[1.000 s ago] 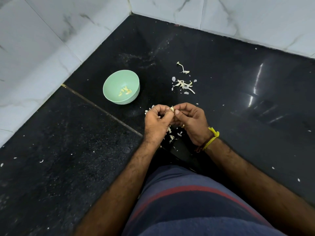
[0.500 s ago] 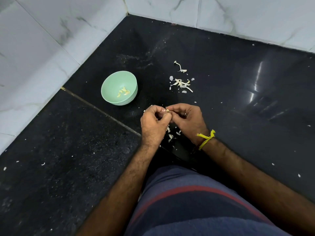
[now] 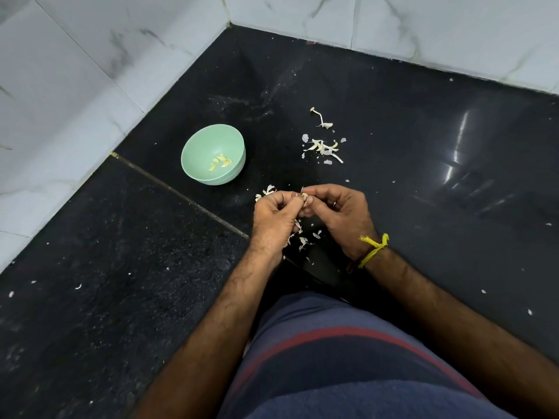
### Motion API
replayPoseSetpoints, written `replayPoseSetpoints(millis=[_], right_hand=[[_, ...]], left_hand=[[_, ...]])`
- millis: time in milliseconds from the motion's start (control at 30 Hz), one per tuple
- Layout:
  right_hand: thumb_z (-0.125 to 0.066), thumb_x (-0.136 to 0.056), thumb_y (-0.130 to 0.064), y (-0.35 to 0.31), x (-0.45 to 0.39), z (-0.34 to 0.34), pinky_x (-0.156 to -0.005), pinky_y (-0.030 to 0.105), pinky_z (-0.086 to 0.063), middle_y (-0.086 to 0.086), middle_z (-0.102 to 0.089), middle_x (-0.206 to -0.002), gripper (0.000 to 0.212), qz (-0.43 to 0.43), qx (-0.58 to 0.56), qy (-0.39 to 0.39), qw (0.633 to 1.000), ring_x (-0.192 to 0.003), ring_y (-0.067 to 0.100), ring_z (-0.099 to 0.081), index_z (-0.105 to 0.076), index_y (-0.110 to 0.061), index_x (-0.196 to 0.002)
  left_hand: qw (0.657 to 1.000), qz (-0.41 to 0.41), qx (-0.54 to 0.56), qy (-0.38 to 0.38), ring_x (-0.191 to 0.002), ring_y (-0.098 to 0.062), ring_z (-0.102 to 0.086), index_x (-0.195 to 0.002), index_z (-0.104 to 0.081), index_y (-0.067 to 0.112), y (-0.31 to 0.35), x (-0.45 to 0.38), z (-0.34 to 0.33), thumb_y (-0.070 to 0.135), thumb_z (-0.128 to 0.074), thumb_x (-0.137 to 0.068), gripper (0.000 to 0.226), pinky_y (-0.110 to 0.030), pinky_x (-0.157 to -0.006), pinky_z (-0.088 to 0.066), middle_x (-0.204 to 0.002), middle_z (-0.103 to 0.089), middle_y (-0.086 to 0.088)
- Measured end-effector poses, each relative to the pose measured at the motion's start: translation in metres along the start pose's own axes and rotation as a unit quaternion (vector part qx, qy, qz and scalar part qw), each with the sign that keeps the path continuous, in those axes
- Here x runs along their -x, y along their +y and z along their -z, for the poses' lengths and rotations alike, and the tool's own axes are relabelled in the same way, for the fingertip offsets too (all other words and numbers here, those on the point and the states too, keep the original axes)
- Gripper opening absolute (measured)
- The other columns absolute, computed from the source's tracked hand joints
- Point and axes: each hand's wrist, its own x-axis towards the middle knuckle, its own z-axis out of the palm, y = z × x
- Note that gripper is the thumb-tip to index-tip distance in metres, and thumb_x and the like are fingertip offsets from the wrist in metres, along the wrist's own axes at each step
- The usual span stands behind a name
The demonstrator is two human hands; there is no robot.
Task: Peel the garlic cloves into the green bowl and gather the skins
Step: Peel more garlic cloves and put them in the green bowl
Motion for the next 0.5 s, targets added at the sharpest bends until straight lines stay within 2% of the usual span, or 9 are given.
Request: replayPoseSetpoints(millis=[100, 200, 267, 333, 433, 500], right_hand=[[-0.067, -0.09, 0.001, 0.0013, 0.0002, 0.0007, -0.076, 0.033, -0.06, 0.017, -0.074, -0.087, 0.019, 0.0, 0.005, -0.002, 1.0, -0.076, 0.029, -0.073, -0.065, 0.003, -0.109], [-0.067, -0.09, 0.001, 0.0023, -0.0016, 0.0006, -0.076, 0.032, -0.06, 0.017, -0.074, -0.087, 0.021, 0.006, 0.019, -0.003, 1.0, -0.078, 0.031, -0.073, -0.061, 0.002, -0.11], [-0.067, -0.09, 0.002, 0.0025, -0.0017, -0.0008, -0.075, 0.03, -0.059, 0.018, -0.073, -0.085, 0.022, 0.014, 0.028, -0.008, 0.999, -0.079, 0.029, -0.073, -0.059, 0.003, -0.111], [-0.067, -0.09, 0.0, 0.0037, -0.0015, -0.0017, -0.076, 0.035, -0.061, 0.016, -0.073, -0.084, 0.023, 0.022, 0.042, -0.015, 0.999, -0.079, 0.028, -0.073, -0.059, 0.002, -0.112], [-0.069, -0.09, -0.002, 0.0065, -0.001, -0.001, -0.08, 0.046, -0.06, 0.013, -0.073, -0.084, 0.023, 0.025, 0.06, -0.02, 0.998, -0.08, 0.029, -0.073, -0.06, 0.0, -0.111], [-0.069, -0.089, -0.001, 0.0074, -0.0004, -0.0008, -0.08, 0.047, -0.06, 0.013, -0.073, -0.084, 0.023, 0.025, 0.061, -0.021, 0.998, -0.08, 0.03, -0.073, -0.06, 0.0, -0.111]], left_hand=[[1.0, -0.014, -0.004, -0.001, -0.065, -0.003, -0.066, -0.091, -0.073, 0.001, -0.0036, 0.0019, 0.0044, 0.011, -0.067, -0.094, 0.012, -0.019, -0.055, -0.047, -0.07, -0.072, 0.005], [0.999, -0.033, 0.018, 0.003, -0.072, -0.011, -0.07, -0.096, -0.072, 0.0, -0.0041, 0.0055, 0.006, 0.009, -0.064, -0.097, 0.013, -0.022, -0.06, -0.052, -0.079, -0.073, -0.005], [0.998, -0.058, 0.027, 0.002, -0.075, -0.016, -0.073, -0.098, -0.071, -0.003, -0.0045, 0.007, 0.0073, 0.01, -0.07, -0.094, 0.013, -0.023, -0.068, -0.057, -0.085, -0.075, -0.013], [0.997, -0.077, 0.023, 0.001, -0.077, -0.019, -0.075, -0.098, -0.072, -0.001, -0.0065, 0.0059, 0.0099, 0.011, -0.076, -0.089, 0.015, -0.026, -0.072, -0.059, -0.089, -0.076, -0.014], [0.996, -0.084, 0.023, -0.005, -0.073, -0.012, -0.073, -0.096, -0.074, -0.003, -0.0087, 0.0049, 0.0111, 0.005, -0.075, -0.088, 0.012, -0.021, -0.069, -0.057, -0.083, -0.075, -0.007], [0.996, -0.086, 0.025, -0.007, -0.072, -0.01, -0.072, -0.096, -0.073, -0.006, -0.0099, 0.004, 0.0112, 0.003, -0.073, -0.09, 0.011, -0.019, -0.069, -0.055, -0.083, -0.075, -0.006]])
